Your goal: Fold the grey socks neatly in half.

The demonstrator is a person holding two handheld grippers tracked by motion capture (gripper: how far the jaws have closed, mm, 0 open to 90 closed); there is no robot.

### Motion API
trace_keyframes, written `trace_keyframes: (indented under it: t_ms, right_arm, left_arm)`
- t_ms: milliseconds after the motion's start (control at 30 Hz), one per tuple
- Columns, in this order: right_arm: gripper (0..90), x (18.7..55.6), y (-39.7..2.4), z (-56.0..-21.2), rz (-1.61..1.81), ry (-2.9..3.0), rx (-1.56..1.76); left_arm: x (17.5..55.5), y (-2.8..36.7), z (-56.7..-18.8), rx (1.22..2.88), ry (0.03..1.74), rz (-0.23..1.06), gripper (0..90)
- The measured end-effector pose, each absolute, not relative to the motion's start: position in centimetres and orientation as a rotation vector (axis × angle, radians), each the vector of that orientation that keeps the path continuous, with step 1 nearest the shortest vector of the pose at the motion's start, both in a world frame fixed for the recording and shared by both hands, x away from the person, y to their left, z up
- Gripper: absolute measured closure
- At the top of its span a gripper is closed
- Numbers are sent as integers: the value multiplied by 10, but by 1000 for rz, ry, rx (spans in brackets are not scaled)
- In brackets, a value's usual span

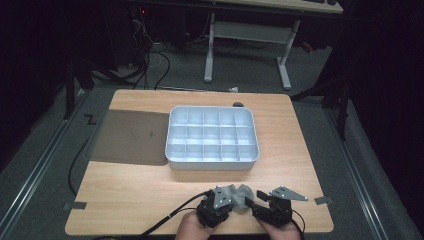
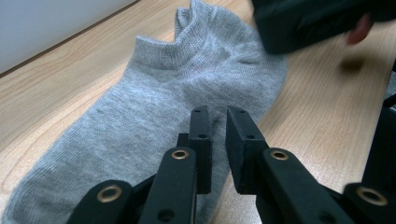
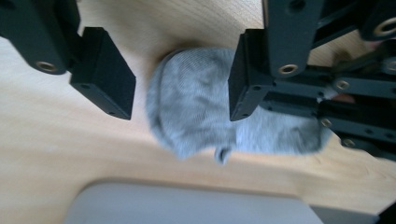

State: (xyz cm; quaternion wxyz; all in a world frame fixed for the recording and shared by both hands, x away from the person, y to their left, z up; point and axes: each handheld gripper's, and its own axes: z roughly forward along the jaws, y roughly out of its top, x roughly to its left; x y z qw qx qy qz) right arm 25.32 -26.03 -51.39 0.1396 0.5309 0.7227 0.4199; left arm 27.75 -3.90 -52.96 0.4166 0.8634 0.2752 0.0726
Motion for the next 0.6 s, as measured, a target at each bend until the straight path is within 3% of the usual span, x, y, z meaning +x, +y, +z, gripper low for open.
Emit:
trace_keyframes:
  t_ms: [100, 200, 267, 333, 600]
  right_arm:
    - [406, 261, -252, -525, 1137, 2144, 1578]
    - [562, 262, -245, -528, 1069, 2132, 1544]
    - [712, 262, -245, -529, 1079, 2145, 1525]
    - [781, 261, -245, -529, 1090, 2155, 1526]
    - [794, 248, -246, -508, 1147, 2113, 1443]
  left_arm:
    - [277, -39, -530, 2168, 689, 187, 815]
    - [277, -39, -530, 2168, 684, 192, 818]
    - [277, -39, -530, 2166, 683, 194, 819]
    - [277, -39, -531, 2165, 680, 195, 821]
    - [276, -39, -531, 2165, 675, 201, 827]
